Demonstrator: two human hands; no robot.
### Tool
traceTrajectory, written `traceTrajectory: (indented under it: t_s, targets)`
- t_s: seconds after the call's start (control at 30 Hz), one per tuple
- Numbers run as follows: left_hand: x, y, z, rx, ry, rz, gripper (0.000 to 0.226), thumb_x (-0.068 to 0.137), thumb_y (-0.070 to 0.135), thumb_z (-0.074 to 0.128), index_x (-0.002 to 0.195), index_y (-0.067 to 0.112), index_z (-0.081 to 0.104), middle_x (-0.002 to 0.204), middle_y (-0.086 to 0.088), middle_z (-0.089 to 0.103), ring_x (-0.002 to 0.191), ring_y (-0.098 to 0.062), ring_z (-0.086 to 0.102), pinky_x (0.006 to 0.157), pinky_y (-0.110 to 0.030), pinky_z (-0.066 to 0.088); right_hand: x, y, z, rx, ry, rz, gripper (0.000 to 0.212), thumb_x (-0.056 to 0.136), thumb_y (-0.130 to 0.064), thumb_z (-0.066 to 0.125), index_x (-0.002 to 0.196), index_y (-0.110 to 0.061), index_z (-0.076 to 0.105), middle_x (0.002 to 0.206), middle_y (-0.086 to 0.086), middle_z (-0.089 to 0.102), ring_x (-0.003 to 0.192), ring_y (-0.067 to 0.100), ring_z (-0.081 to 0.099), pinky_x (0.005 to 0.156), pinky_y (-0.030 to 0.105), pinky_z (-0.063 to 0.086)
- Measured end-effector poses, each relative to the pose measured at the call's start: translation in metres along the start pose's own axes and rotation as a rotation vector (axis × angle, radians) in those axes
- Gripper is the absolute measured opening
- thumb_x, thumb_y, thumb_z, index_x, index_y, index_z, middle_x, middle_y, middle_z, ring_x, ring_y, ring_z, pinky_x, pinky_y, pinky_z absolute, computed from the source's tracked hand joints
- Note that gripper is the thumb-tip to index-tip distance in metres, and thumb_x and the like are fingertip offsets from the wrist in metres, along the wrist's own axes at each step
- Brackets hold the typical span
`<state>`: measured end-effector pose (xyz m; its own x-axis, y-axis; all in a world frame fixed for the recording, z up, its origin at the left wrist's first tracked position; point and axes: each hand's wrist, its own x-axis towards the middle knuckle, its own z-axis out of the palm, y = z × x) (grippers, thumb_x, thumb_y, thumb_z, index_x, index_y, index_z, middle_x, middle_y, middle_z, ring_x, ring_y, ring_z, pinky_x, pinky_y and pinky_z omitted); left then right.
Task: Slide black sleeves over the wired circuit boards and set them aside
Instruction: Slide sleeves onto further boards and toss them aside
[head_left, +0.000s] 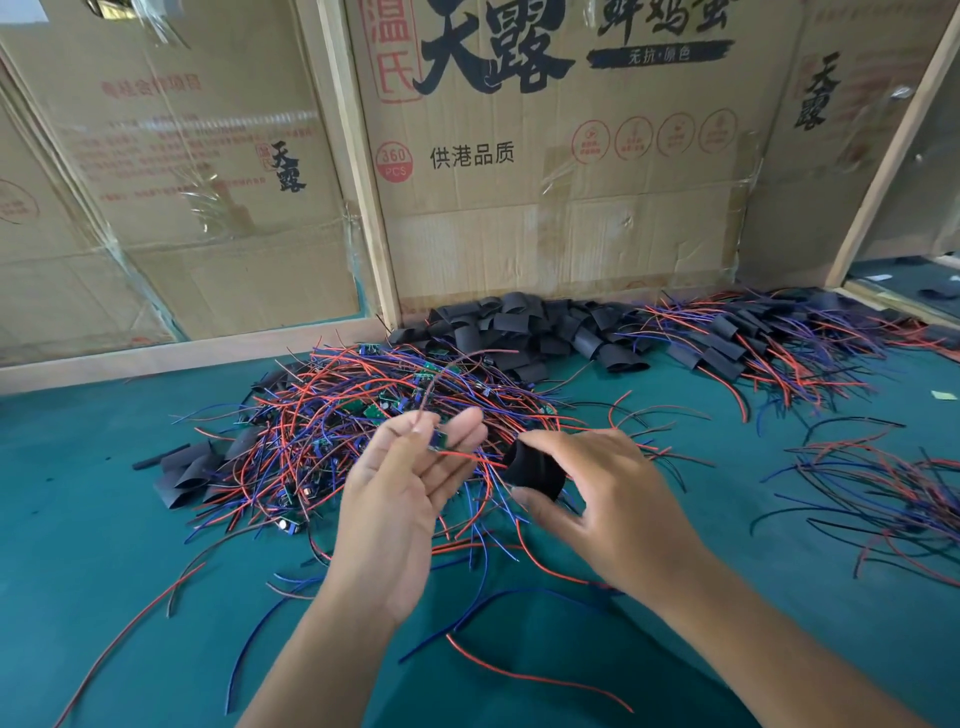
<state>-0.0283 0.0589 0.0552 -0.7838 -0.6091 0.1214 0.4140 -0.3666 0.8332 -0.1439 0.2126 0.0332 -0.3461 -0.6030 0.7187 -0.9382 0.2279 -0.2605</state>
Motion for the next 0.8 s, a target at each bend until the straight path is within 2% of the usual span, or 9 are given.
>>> traceTrajectory:
  t_s: [0.13,0.23,0.33,0.43,0.53,0.6,0.7,0.8]
  targets:
    - [-0.004,-0.012,0.005,0.150,-0.101,0.000,0.015,0.095,0.027,0.055,0.100,0.015,0.047,0.121,-0.018,0.070,0.121,-0.030,0.063,0.111,-0.049,0.038,0.001,-0.005,-0.002,-0.029,-0.010,-0.049,0.039,0.086,-0.036,0.074,0.116,-0.013,0.067,0.091,-0.005,0.071,0.084,0.019,0.062,0.080,0.034,0.045]
    - [-0.007,-0.018,0.010,0.187,-0.168,0.000,0.019,0.094,0.024,0.056,0.101,0.012,0.044,0.124,-0.015,0.069,0.124,-0.029,0.061,0.112,-0.045,0.038,0.000,-0.008,-0.005,0.066,-0.065,0.028,0.039,0.087,-0.035,0.071,0.120,-0.015,0.066,0.103,-0.005,0.072,0.090,0.019,0.066,0.079,0.034,0.049]
    - [-0.009,-0.019,0.013,0.206,-0.180,0.028,0.026,0.088,0.019,0.063,0.103,0.006,0.046,0.120,-0.009,0.071,0.111,-0.021,0.065,0.097,-0.031,0.046,-0.001,-0.009,-0.006,0.235,-0.118,0.118,0.037,0.090,-0.031,0.068,0.124,-0.020,0.062,0.110,-0.007,0.068,0.095,0.016,0.066,0.079,0.041,0.054]
    - [-0.010,-0.018,0.014,0.226,-0.113,0.070,0.033,0.082,0.018,0.069,0.103,-0.003,0.052,0.091,-0.001,0.063,0.081,-0.009,0.056,0.073,-0.017,0.045,-0.002,-0.009,-0.004,0.280,-0.120,0.124,0.035,0.090,-0.029,0.068,0.124,-0.021,0.061,0.107,-0.007,0.067,0.092,0.014,0.063,0.078,0.040,0.053]
    - [-0.012,-0.015,0.014,0.225,-0.099,0.023,0.027,0.083,0.018,0.075,0.100,0.007,0.057,0.083,0.002,0.057,0.068,-0.010,0.044,0.062,-0.025,0.034,-0.001,-0.010,-0.005,0.278,-0.114,0.126,0.036,0.089,-0.032,0.066,0.123,-0.021,0.061,0.107,-0.007,0.066,0.094,0.015,0.064,0.079,0.039,0.053]
    - [-0.011,-0.012,0.013,0.245,-0.091,-0.023,0.018,0.085,0.024,0.076,0.091,0.015,0.061,0.073,0.002,0.051,0.059,-0.011,0.036,0.058,-0.026,0.028,-0.001,-0.010,-0.007,0.238,-0.118,0.119,0.037,0.090,-0.035,0.064,0.123,-0.021,0.062,0.108,-0.007,0.066,0.092,0.016,0.064,0.077,0.040,0.054]
    - [-0.010,-0.010,0.013,0.260,-0.059,-0.050,0.018,0.079,0.033,0.077,0.078,0.021,0.064,0.070,-0.001,0.046,0.054,-0.010,0.033,0.051,-0.022,0.026,0.000,-0.008,-0.010,0.149,-0.110,0.089,0.037,0.090,-0.036,0.064,0.123,-0.019,0.064,0.106,-0.005,0.067,0.089,0.017,0.065,0.073,0.039,0.054]
    - [-0.011,-0.007,0.014,0.244,-0.053,-0.043,0.017,0.079,0.036,0.069,0.078,0.020,0.063,0.072,-0.001,0.051,0.055,-0.010,0.036,0.049,-0.020,0.028,0.002,-0.006,-0.012,0.117,-0.115,0.032,0.038,0.091,-0.033,0.065,0.123,-0.013,0.065,0.105,-0.001,0.069,0.092,0.020,0.067,0.073,0.037,0.054]
